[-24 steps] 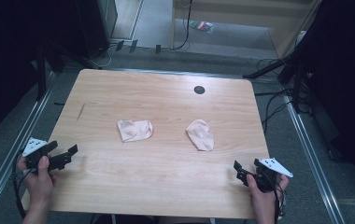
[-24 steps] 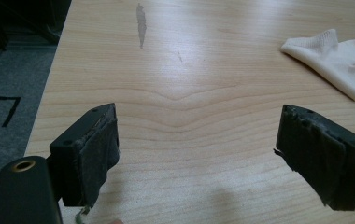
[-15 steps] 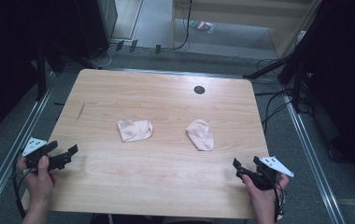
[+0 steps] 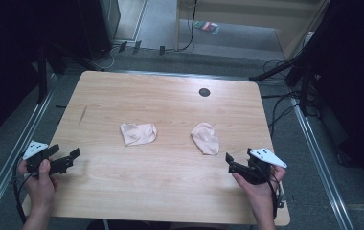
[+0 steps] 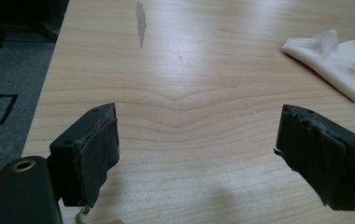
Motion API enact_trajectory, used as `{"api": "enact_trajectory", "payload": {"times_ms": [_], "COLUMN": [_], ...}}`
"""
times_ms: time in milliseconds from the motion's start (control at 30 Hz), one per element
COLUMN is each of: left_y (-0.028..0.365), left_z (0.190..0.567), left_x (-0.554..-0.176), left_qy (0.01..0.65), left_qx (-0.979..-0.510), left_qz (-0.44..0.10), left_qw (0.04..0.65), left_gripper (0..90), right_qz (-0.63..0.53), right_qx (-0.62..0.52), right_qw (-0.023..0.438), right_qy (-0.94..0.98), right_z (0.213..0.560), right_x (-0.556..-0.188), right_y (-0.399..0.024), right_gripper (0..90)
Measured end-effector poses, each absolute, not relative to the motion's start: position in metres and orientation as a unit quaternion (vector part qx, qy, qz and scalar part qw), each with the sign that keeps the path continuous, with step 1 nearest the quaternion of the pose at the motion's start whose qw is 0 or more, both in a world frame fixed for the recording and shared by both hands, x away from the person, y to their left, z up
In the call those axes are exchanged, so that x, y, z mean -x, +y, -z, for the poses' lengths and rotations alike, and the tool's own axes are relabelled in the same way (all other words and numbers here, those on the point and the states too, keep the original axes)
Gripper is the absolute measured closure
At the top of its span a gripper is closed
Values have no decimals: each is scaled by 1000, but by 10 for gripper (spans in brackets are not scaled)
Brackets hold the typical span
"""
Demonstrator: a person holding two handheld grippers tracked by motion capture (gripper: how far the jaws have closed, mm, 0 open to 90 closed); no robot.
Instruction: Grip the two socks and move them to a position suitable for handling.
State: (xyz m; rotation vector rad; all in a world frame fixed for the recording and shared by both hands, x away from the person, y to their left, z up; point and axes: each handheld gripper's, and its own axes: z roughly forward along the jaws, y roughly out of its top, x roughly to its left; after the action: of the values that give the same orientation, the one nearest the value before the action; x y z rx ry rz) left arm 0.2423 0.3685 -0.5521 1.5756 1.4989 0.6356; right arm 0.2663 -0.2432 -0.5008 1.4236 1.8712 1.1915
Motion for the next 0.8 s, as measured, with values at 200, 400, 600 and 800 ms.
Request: {"api": "enact_trajectory", "payload": {"times_ms": [200, 400, 600, 800], "left_y": [369, 368, 369, 368], "left_z": [552, 552, 552, 552], "left_x": [-243, -243, -243, -243], "left_qy": [600, 600, 600, 600], "left_qx": [-629, -630, -631, -631], "left_qz": [-251, -251, -250, -250], "left_qw": [426, 426, 424, 425], "left_gripper": [139, 140, 139, 140], "right_qz": [-445, -438, -423, -405], "right_qx": [-519, -506, -503, -501], "right_qw": [238, 234, 224, 216], "right_qy": [690, 705, 719, 734], "right_z": [496, 499, 506, 517], "right_x": [-282, -300, -316, -335], "right_y": [-225, -203, -183, -166], "right_gripper": [179, 237, 274, 281]}}
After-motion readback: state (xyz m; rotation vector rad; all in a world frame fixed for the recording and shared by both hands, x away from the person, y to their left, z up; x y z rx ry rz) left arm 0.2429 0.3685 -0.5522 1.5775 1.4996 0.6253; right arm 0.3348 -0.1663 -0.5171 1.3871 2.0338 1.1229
